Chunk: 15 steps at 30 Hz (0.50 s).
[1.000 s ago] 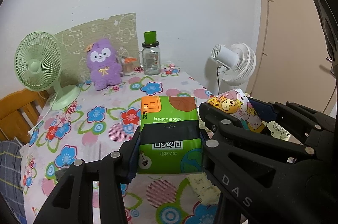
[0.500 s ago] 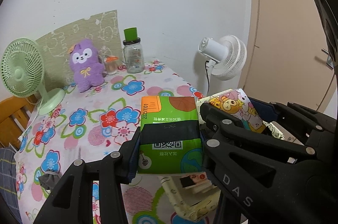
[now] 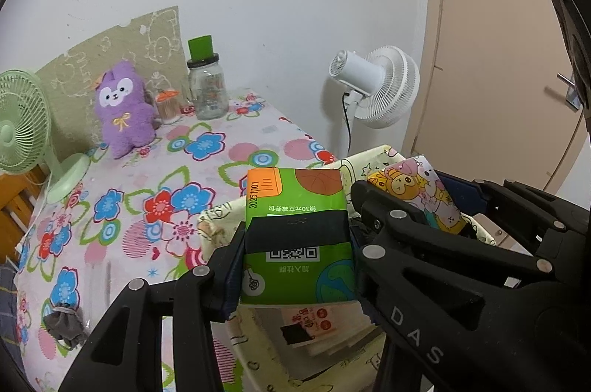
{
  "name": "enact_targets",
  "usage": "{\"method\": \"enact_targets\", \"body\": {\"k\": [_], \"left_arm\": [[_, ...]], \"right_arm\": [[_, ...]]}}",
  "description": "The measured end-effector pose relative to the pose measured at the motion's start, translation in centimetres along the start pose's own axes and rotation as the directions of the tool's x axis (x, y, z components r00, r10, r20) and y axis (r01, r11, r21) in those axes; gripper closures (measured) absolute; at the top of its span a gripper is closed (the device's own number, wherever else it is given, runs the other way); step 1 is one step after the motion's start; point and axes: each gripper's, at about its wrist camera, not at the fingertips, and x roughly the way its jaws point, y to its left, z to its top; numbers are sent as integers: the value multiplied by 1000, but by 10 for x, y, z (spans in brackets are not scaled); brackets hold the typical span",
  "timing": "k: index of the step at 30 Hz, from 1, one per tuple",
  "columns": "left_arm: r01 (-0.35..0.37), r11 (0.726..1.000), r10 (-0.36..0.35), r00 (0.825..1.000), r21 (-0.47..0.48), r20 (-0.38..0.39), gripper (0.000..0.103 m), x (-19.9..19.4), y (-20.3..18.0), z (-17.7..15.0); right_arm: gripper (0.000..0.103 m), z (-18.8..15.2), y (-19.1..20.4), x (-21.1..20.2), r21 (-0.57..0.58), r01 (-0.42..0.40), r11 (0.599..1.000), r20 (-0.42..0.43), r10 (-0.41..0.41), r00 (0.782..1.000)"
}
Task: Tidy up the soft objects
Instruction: 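Open both tools to release the packs into the box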
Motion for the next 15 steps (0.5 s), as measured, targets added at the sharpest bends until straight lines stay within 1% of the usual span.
{"method": "enact_targets", "body": {"k": [1, 2, 3, 4, 5, 6, 7, 8, 9, 12, 15], "left_arm": [[1, 1000, -1, 1000, 1, -3, 49, 2, -1, 0], [0, 1000, 0, 1000, 1, -6, 46, 3, -1, 0], [0, 1000, 0, 1000, 3, -11, 37, 5, -2, 0], [-5, 1000, 5, 1000, 6, -17, 32, 6, -3, -1], [-14, 1000, 15, 1000, 9, -22, 26, 7, -4, -1], [-20, 1000, 20, 1000, 10, -22, 25, 8, -4, -1], [-23, 1000, 24, 1000, 9, -20, 24, 8, -3, -1], [-26, 1000, 26, 999, 10, -19, 20, 7, -2, -1], [-25, 1000, 25, 1000, 11, -19, 17, 7, -2, -1], [-31, 999, 31, 1000, 11, -5, 14, 4, -1, -1], [-38, 999, 38, 999, 12, 3, 13, 1, 1, -1]], "right_arm": [[51, 0, -1, 1, 0, 2, 1000, -3, -2, 1000], [50, -1, -1, 2, -1, 2, 1000, -9, -2, 1000], [49, -1, -2, 4, 2, 0, 1000, -16, 0, 1000], [48, -1, -4, 5, 11, -1, 1000, -22, 1, 1000], [43, -2, -6, 6, 20, 1, 1000, -27, 0, 1000], [34, -2, -6, 6, 24, 7, 1000, -27, -7, 1000], [29, -2, -8, 5, 29, 21, 999, -22, -21, 1000], [22, -2, -8, 5, 32, 27, 999, -20, -26, 999], [20, -1, -9, 5, 35, 29, 999, -18, -28, 999], [19, -1, -9, 3, 46, 22, 999, -21, -21, 1000], [16, 0, -7, 2, 40, 26, 999, -17, -26, 1000]]}}
